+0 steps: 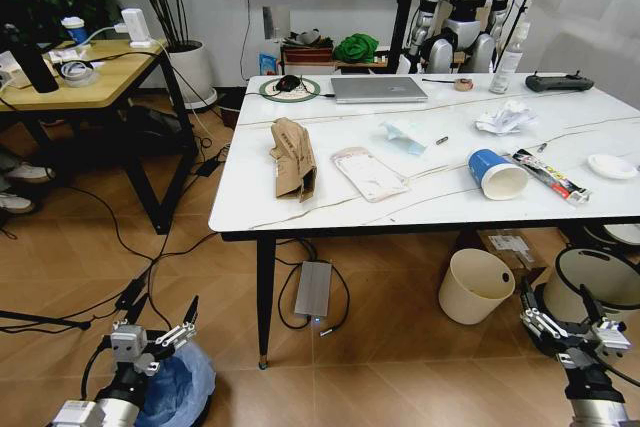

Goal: Pick up the trash bin and place the trash from the table into it.

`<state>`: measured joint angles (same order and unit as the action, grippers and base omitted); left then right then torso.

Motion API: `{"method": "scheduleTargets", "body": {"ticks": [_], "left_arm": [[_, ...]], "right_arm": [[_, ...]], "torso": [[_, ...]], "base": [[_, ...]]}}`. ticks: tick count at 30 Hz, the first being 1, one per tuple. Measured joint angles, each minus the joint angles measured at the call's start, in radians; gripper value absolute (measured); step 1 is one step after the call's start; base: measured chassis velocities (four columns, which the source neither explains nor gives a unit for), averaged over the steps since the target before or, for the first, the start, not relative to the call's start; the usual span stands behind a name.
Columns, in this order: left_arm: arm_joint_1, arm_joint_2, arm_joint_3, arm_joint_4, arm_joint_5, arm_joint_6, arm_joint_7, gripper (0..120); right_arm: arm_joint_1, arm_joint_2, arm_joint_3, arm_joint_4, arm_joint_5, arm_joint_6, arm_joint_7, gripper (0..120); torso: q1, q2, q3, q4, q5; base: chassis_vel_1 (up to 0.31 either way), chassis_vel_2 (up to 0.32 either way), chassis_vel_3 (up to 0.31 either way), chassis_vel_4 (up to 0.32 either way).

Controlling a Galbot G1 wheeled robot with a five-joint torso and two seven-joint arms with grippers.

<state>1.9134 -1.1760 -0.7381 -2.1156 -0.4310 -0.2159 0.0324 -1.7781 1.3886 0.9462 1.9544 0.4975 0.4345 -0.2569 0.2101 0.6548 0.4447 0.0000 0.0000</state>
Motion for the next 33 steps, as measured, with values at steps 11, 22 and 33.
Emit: {"method": "scheduleTargets", "body": {"ticks": [11, 22, 33], "left_arm": [[0.001, -0.005, 0.003, 0.007, 0.013, -0.008, 0.002, 100], [0.005, -0.013, 0.004, 0.016, 0.019, -0.019, 0.002, 100], [0.008, -0.017, -0.001, 0.019, 0.017, -0.021, 0.0, 100]], "right_arm": [[0.001, 0.003, 0.0, -0.001, 0.0, 0.003, 0.0, 100], [0.008, 0.013, -0.004, -0.004, -0.001, 0.004, -0.001, 100], [0.018, 0.024, -0.012, -0.007, -0.01, 0.005, -0.002, 100]], "torso": [[-0.019, -0.05, -0.03, 0.0, 0.0], [-0.036, -0.091, -0.055, 0.0, 0.0], [-0.053, -0.138, -0.085, 0.0, 0.0]], "base": [[0.0, 0.0, 0.0, 0.0], [0.0, 0.0, 0.0, 0.0], [0.0, 0.0, 0.0, 0.0]]}}
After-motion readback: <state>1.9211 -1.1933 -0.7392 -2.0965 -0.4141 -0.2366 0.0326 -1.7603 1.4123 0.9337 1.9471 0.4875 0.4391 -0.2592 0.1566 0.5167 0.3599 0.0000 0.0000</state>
